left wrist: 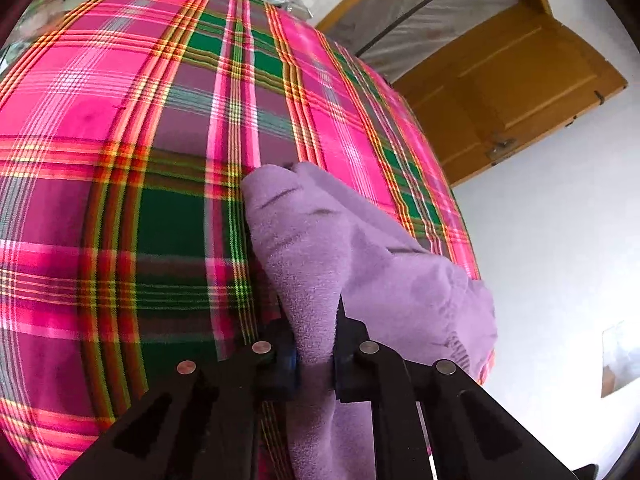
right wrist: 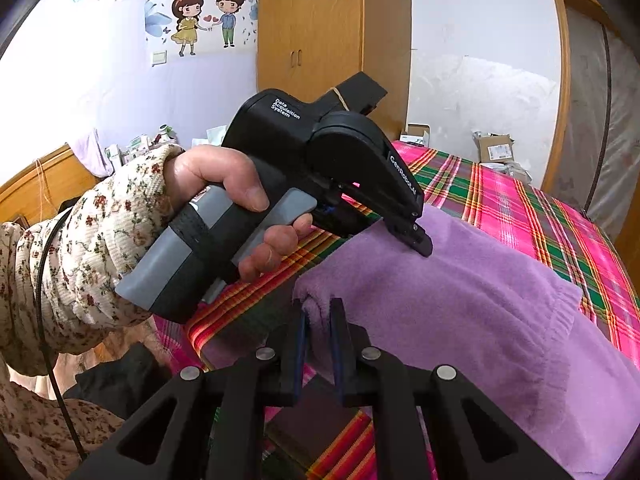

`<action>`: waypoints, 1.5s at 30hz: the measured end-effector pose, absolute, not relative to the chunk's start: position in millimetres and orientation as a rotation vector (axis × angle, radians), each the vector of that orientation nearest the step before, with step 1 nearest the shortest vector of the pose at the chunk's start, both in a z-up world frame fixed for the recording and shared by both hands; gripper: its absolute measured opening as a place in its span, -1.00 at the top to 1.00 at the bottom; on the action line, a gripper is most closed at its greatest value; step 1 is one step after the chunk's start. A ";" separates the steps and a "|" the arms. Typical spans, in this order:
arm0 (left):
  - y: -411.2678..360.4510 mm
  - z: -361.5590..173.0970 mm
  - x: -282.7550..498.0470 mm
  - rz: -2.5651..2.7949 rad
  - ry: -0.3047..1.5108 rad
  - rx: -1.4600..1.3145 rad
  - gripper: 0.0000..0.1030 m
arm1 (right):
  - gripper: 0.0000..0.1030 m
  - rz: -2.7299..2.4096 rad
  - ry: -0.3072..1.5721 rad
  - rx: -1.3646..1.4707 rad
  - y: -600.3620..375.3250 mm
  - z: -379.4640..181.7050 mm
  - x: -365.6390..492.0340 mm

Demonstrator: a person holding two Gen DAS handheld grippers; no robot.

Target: Fold clothes

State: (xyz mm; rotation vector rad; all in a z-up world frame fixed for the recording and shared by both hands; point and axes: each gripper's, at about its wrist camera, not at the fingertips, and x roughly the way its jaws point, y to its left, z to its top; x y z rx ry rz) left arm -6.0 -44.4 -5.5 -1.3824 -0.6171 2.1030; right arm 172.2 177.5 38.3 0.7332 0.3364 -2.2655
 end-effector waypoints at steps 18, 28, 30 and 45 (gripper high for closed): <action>-99.3 14.3 5.6 2.197 -0.595 -1.292 0.80 | 0.79 -2.169 0.364 0.706 135.4 45.2 170.5; -154.5 11.6 14.2 2.280 -0.659 -1.303 0.80 | 0.79 -2.040 0.365 0.695 94.7 44.4 172.6; -166.8 10.9 16.6 2.299 -0.665 -1.310 0.80 | 0.79 -2.015 0.368 0.695 85.2 43.7 175.0; -200.8 -3.3 26.1 2.381 -0.677 -1.368 0.77 | 0.75 -1.908 0.349 0.772 47.9 32.4 168.5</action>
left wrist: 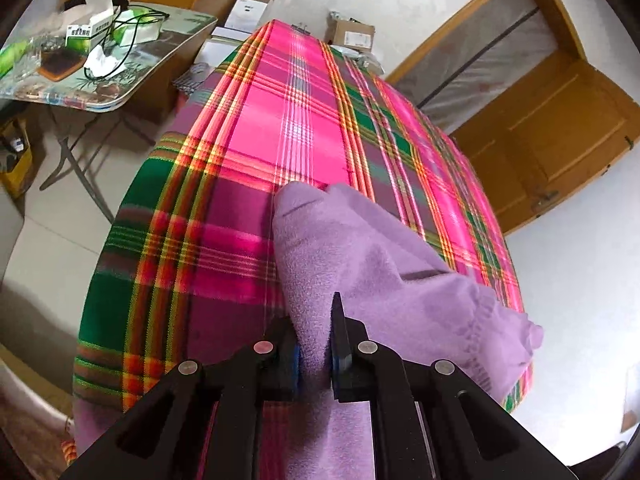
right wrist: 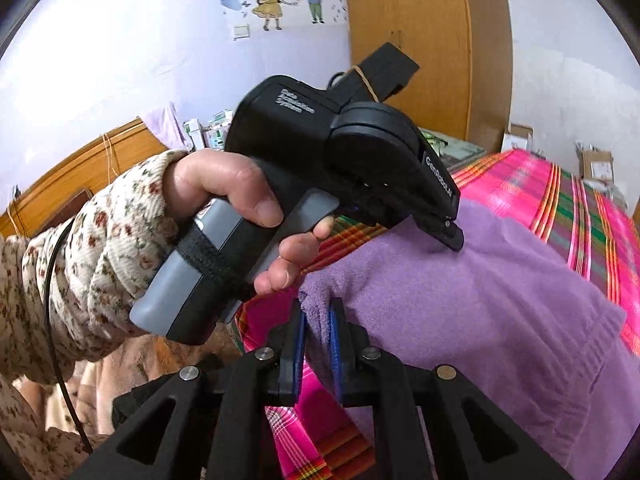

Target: Fold clothes

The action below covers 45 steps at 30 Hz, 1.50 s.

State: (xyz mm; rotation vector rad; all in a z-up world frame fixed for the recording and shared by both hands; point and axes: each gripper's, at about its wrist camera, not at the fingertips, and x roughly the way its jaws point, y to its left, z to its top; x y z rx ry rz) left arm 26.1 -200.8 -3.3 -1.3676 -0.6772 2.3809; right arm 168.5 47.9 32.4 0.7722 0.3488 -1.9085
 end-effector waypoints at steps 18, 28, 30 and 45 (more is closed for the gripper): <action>-192.5 44.6 71.3 2.636 -0.612 -1.288 0.52 | 0.41 -2.258 0.192 0.787 171.0 70.9 131.5; -114.8 73.6 86.2 2.559 -0.520 -1.137 0.52 | 0.40 -2.640 0.117 1.012 309.9 43.6 101.6; -92.4 68.3 82.1 2.500 -0.480 -1.157 0.52 | 0.40 -2.696 0.097 1.042 332.1 38.8 102.4; 44.5 24.8 42.1 2.229 -0.296 -1.267 0.51 | 0.40 -3.060 -0.055 1.090 485.8 38.3 113.3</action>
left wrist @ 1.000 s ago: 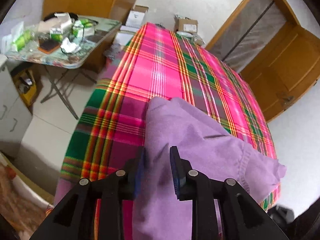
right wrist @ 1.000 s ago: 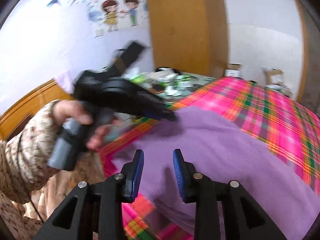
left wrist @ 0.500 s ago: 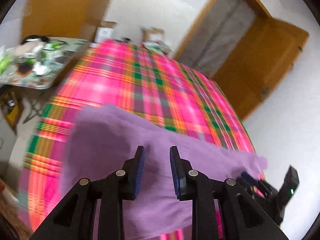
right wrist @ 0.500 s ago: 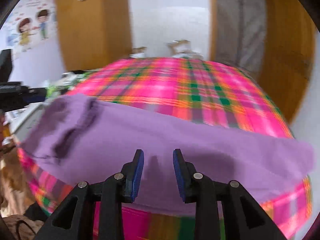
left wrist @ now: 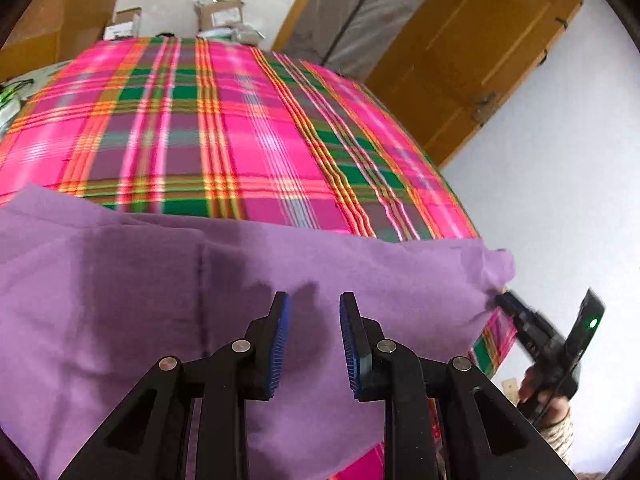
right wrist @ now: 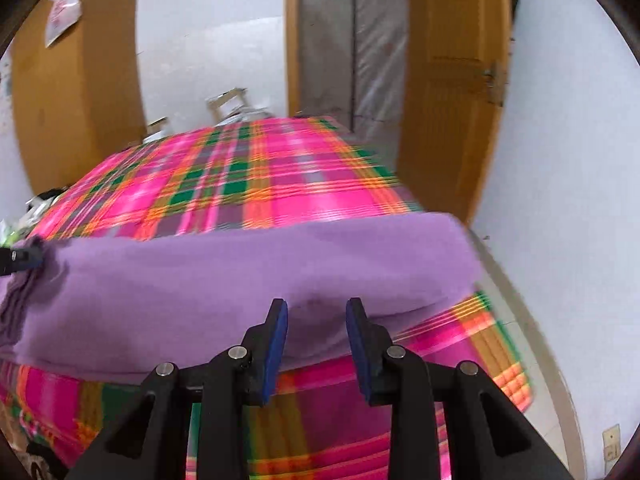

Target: Fold clothes

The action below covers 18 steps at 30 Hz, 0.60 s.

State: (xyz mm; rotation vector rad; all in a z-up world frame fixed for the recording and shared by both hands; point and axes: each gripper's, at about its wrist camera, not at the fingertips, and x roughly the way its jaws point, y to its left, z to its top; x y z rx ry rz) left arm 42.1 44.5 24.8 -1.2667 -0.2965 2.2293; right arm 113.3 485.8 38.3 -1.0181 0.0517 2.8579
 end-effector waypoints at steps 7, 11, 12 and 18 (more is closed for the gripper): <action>71.4 11.9 30.8 2.221 -0.248 -1.303 0.52 | 0.40 2.803 0.115 -0.914 530.4 55.8 101.8; 83.0 7.5 24.7 2.228 -0.224 -1.303 0.52 | 0.25 2.796 0.155 -0.939 551.4 61.2 84.6; 85.6 6.3 23.4 2.226 -0.219 -1.305 0.52 | 0.24 2.792 0.182 -0.954 557.8 61.1 81.0; 89.6 0.4 17.3 2.218 -0.249 -1.312 0.52 | 0.21 2.821 0.314 -1.093 574.7 46.8 58.5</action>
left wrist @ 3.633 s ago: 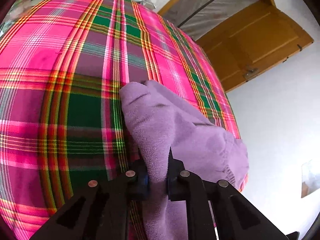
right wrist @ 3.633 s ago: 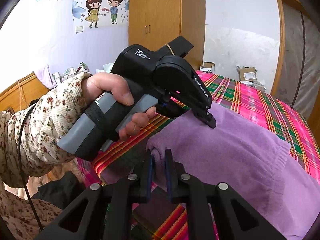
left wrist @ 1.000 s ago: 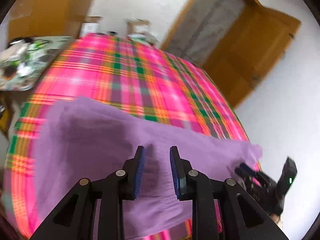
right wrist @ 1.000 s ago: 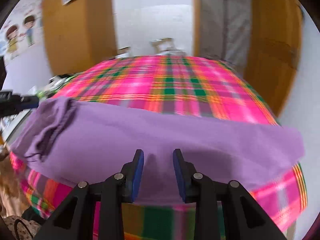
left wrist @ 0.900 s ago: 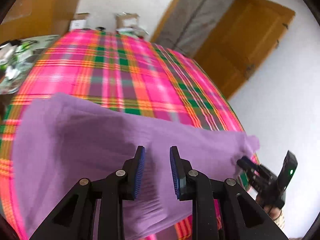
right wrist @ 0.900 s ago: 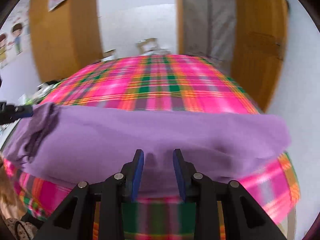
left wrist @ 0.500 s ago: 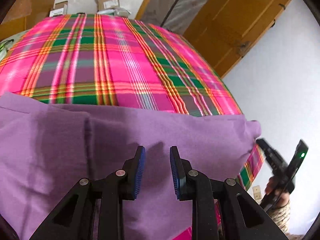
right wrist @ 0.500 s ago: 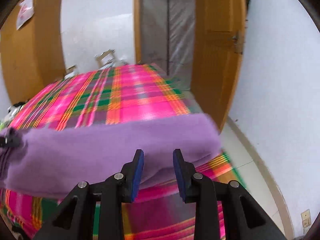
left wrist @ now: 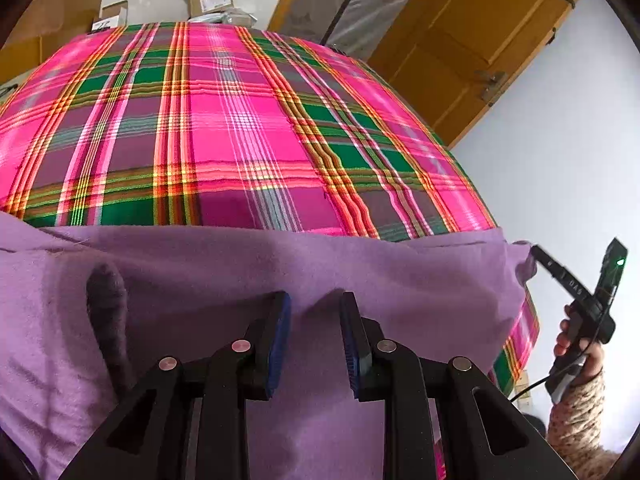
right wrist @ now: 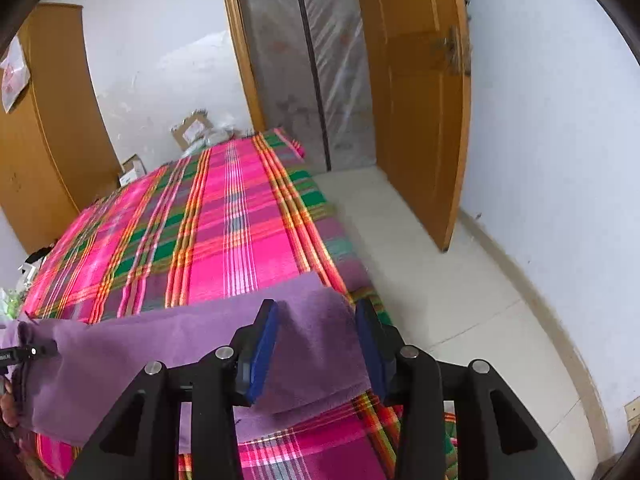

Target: Fold clothes

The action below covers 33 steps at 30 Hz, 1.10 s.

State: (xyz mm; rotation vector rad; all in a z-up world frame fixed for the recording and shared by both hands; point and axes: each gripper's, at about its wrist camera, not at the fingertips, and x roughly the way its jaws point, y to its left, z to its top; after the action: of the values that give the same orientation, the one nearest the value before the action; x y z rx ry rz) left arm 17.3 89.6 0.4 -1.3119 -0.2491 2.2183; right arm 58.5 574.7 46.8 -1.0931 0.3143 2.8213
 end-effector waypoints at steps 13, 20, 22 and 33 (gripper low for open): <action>95.4 0.8 15.4 2.225 -0.245 -1.315 0.52 | 0.86 2.846 0.181 -1.235 574.2 34.7 74.0; 98.1 1.0 16.3 2.215 -0.238 -1.313 0.52 | 0.81 2.869 0.140 -1.230 579.1 54.3 73.9; 98.8 1.3 16.3 2.215 -0.235 -1.313 0.52 | 0.76 2.884 0.180 -1.201 582.2 60.8 72.2; 103.0 2.3 15.8 2.210 -0.226 -1.315 0.52 | 0.27 2.877 0.505 -1.428 602.7 45.0 23.6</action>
State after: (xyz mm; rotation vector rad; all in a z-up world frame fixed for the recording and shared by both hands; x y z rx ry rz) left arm 15.8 103.0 2.3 -1.3155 -0.2262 2.2103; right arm 23.6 602.7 45.0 -1.4280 0.5055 2.8768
